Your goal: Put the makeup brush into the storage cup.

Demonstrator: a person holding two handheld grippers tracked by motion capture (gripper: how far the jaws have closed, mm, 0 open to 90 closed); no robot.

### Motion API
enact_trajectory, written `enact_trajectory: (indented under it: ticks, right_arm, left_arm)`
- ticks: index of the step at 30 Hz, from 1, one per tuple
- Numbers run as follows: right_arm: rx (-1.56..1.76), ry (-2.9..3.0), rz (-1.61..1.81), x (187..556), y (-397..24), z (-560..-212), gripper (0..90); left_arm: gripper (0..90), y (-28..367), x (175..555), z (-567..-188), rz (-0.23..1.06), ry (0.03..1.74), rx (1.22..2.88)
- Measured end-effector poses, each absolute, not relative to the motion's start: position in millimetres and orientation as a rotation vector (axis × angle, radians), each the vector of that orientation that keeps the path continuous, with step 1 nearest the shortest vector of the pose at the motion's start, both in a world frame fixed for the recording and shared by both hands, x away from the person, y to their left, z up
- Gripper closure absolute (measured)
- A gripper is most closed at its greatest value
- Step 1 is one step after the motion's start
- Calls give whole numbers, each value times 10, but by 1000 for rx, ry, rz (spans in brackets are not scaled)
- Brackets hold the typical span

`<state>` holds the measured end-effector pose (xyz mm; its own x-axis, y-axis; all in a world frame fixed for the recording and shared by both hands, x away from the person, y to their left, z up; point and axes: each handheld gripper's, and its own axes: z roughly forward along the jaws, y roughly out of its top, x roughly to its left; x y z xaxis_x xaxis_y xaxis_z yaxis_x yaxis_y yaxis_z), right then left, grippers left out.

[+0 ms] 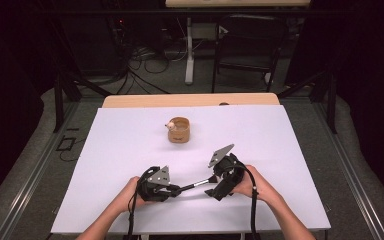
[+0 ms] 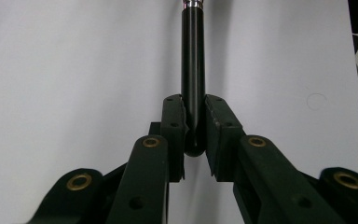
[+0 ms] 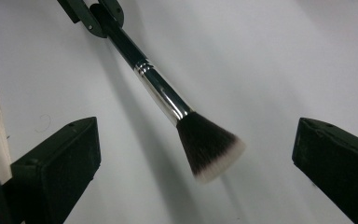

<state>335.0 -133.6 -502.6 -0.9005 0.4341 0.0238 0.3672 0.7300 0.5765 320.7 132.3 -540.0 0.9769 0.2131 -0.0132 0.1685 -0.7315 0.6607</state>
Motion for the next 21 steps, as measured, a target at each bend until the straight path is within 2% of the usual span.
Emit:
enact_trajectory:
  ticks: [21]
  right_arm:
    - [836, 2748, 1087, 3238, -1532, -5195, 0]
  left_arm:
    - [792, 1383, 3190, -5426, 104, 379, 2291]
